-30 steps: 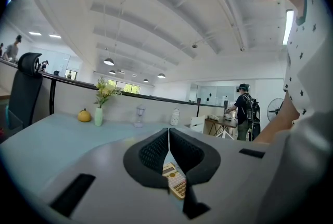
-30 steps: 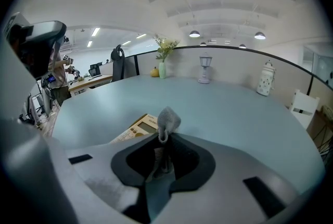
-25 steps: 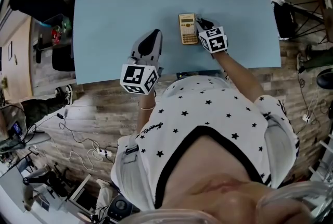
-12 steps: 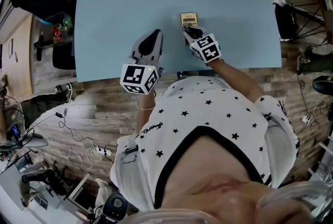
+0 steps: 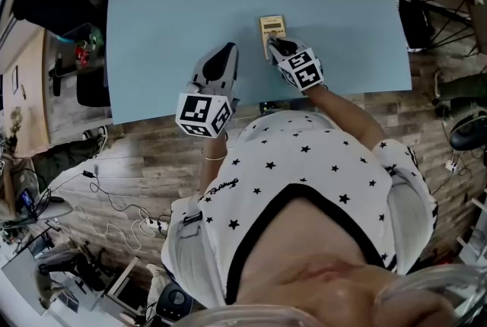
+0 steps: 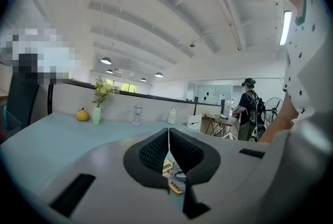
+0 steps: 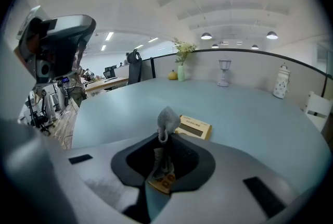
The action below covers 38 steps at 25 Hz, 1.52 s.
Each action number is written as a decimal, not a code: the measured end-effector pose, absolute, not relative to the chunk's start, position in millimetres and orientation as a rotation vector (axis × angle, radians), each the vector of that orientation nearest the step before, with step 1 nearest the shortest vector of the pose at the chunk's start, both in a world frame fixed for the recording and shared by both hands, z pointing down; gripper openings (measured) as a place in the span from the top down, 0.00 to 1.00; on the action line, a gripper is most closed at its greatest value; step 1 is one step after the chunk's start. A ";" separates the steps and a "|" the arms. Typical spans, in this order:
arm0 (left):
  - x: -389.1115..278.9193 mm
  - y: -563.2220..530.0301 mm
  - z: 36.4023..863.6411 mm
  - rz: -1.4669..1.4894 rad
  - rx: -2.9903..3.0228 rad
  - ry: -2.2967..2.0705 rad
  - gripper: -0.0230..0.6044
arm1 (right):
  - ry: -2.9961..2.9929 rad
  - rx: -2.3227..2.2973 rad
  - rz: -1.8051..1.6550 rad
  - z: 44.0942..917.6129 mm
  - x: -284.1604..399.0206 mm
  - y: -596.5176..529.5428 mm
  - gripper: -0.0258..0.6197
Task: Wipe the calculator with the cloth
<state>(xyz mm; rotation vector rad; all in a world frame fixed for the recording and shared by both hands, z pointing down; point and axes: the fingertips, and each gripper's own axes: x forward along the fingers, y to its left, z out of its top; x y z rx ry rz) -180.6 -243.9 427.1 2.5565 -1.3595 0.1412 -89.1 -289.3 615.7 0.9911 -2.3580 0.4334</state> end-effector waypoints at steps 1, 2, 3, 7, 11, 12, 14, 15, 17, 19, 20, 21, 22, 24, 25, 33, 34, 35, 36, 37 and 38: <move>-179.7 -243.9 427.7 0.142 2.557 -1.355 0.91 | -2.353 1.005 0.437 616.2 -85.1 -290.7 0.88; -178.9 -243.7 428.6 0.144 2.557 -1.351 0.91 | -2.347 1.021 0.440 616.6 -80.8 -292.1 0.87; -178.1 -243.6 429.4 0.147 2.557 -1.347 0.91 | -2.342 1.039 0.444 616.9 -76.4 -293.6 0.88; -174.4 -244.7 430.8 0.153 2.564 -1.324 0.91 | -2.311 1.115 0.465 616.8 -56.5 -300.6 0.87; -167.2 -246.2 431.6 0.162 2.585 -1.290 0.91 | -2.277 1.176 0.493 619.5 -38.0 -300.4 0.87; -165.0 -246.7 431.5 0.163 2.591 -1.283 0.91 | -2.272 1.185 0.501 620.5 -34.8 -299.3 0.87; -160.3 -247.8 430.6 0.163 2.601 -1.271 0.91 | -2.267 1.196 0.518 621.9 -30.0 -296.8 0.87; -158.2 -248.4 430.2 0.162 2.605 -1.266 0.91 | -2.267 1.199 0.525 622.3 -28.6 -295.6 0.87; -155.2 -249.6 429.3 0.163 2.608 -1.260 0.91 | -2.267 1.197 0.532 623.1 -27.5 -294.0 0.87; -153.6 -251.0 428.2 0.163 2.611 -1.258 0.91 | -2.267 1.194 0.537 623.6 -27.1 -294.5 0.87; -153.2 -251.6 427.9 0.163 2.612 -1.259 0.91 | -2.267 1.194 0.540 623.9 -26.7 -295.2 0.87; -153.1 -252.0 427.9 0.164 2.612 -1.261 0.91 | -2.268 1.196 0.544 624.1 -26.2 -296.1 0.87; -153.5 -252.1 428.1 0.165 2.611 -1.264 0.91 | -2.270 1.200 0.550 624.0 -25.5 -297.1 0.87; -155.0 -251.7 428.7 0.167 2.606 -1.273 0.91 | -2.276 1.222 0.567 622.1 -22.6 -300.3 0.87; -156.0 -251.7 428.8 0.167 2.604 -1.278 0.91 | -2.280 1.242 0.579 619.7 -19.9 -303.2 0.87; -162.5 -253.3 428.9 0.166 2.588 -1.314 0.91 | -2.377 1.409 0.640 571.2 8.3 -328.5 0.87; -162.4 -253.7 429.2 0.168 2.588 -1.314 0.91 | -2.398 1.419 0.637 563.1 9.9 -329.8 0.87; -162.2 -254.1 429.0 0.170 2.590 -1.314 0.91 | -2.421 1.429 0.632 554.8 10.8 -330.9 0.87; -162.1 -254.6 428.2 0.172 2.594 -1.314 0.91 | -2.445 1.437 0.623 546.2 11.0 -331.6 0.88; -161.9 -255.0 426.9 0.173 2.599 -1.314 0.91 | -2.469 1.442 0.610 537.4 10.3 -331.8 0.88; -161.4 -255.3 425.4 0.173 2.604 -1.314 0.91 | -2.493 1.442 0.591 528.6 9.1 -331.3 0.88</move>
